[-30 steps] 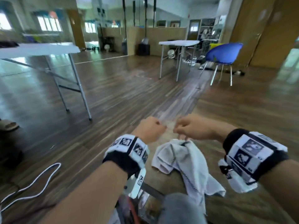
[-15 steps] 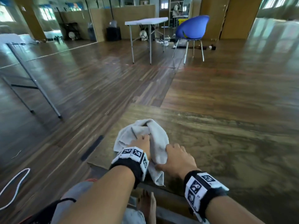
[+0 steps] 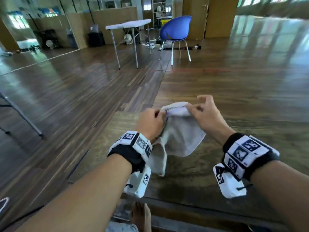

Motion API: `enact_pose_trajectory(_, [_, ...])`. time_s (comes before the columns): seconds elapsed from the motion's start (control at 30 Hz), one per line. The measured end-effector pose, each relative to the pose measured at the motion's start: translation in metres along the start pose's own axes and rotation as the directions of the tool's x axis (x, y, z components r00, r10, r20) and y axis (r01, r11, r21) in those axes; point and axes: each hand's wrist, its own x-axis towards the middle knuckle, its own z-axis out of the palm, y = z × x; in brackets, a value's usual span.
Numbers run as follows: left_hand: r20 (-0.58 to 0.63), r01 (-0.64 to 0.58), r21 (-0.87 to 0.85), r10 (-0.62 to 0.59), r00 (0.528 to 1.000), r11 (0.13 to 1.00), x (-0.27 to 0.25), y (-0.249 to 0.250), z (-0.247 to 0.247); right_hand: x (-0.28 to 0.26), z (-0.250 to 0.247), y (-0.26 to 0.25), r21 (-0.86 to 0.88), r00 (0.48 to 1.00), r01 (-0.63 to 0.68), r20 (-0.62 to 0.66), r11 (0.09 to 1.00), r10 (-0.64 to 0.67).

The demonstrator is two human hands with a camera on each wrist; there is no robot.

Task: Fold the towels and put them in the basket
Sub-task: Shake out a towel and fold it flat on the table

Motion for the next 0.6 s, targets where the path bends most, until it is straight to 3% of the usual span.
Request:
enact_pose_trajectory(0.1, [-0.048, -0.006, -0.232, -0.005, 0.999, 0.973, 0.017, 0.051, 0.003, 0.003, -0.04, -0.009, -0.014, 0.996, 0.026, -0.091, 1.0, -0.027])
enact_pose_trajectory(0.2, [-0.017, -0.056, -0.45, 0.054, 0.998, 0.891, 0.019, 0.098, 0.009, -0.002, -0.073, -0.016, -0.098, 0.983, 0.034, -0.175, 0.995, -0.051])
enact_pose_trajectory(0.33, [0.175, 0.145, -0.768, -0.014, 0.984, 0.624, 0.016, 0.143, 0.022, -0.011, -0.108, -0.02, -0.086, 0.996, 0.05, -0.073, 0.995, -0.056])
enact_pose_trajectory(0.43, [0.265, 0.206, -0.812, 0.03, 0.964, 0.545, 0.011, 0.164, 0.031, -0.02, -0.127, -0.021, -0.093, 0.996, 0.082, -0.038, 0.992, -0.085])
enact_pose_trajectory(0.6, [0.386, 0.292, -0.849, 0.138, 0.912, 0.44, -0.002, 0.184, 0.04, -0.03, -0.148, -0.02, -0.27, 0.961, 0.14, -0.195, 0.953, -0.196])
